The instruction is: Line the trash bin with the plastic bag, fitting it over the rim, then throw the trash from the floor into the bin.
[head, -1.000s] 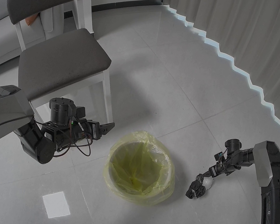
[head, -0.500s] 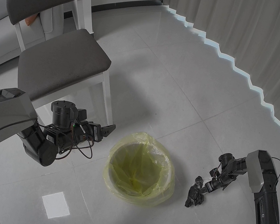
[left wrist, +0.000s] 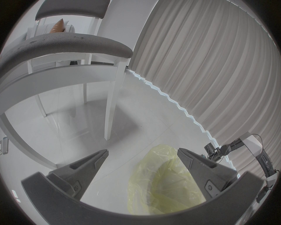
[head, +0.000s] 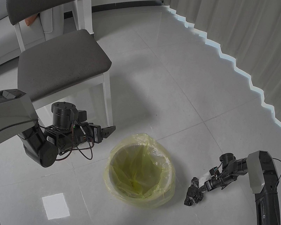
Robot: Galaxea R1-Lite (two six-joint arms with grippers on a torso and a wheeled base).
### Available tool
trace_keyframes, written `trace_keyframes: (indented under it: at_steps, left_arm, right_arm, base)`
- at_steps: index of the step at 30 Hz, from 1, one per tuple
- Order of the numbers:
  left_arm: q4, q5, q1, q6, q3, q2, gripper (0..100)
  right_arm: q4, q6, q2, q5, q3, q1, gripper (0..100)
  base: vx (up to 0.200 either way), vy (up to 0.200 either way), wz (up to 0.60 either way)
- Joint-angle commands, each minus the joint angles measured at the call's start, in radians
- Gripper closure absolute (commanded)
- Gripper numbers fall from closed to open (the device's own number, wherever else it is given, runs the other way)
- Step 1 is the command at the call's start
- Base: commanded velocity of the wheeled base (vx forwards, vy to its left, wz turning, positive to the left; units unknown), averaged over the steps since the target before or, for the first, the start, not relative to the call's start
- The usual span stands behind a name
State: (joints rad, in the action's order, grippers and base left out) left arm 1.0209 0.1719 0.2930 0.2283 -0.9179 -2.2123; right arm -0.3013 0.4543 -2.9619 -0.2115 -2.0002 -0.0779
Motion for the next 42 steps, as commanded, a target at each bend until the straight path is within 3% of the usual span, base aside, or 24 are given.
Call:
trace_keyframes:
  at_steps: [1,25,26,37,42]
  left_arm:
    - [0.001,0.000,0.002,0.000,-0.004,-0.007,0]
    - [0.058,-0.006,0.008,0.000,0.005,-0.032,0]
    - [0.058,-0.006,0.008,0.000,0.005,-0.033,0]
    - [0.059,-0.006,0.008,0.000,0.008,-0.036,0]
    - [0.107,-0.008,0.006,0.000,0.031,-0.033,0]
  right_arm:
    - [0.048,0.000,0.070,-0.008,0.000,0.001,0]
    - [0.080,-0.016,-0.005,-0.011,0.000,0.040,0]
    - [0.082,-0.016,-0.005,-0.009,0.000,0.040,100]
    - [0.080,-0.020,0.060,-0.014,0.000,0.038,100]
    - [0.093,-0.019,0.285,-0.037,0.095,0.030,100]
  base:
    - [0.000,0.000,0.00]
    - [0.000,0.000,0.00]
    - [0.000,0.000,0.00]
    - [0.000,0.000,0.00]
    - [0.000,0.000,0.00]
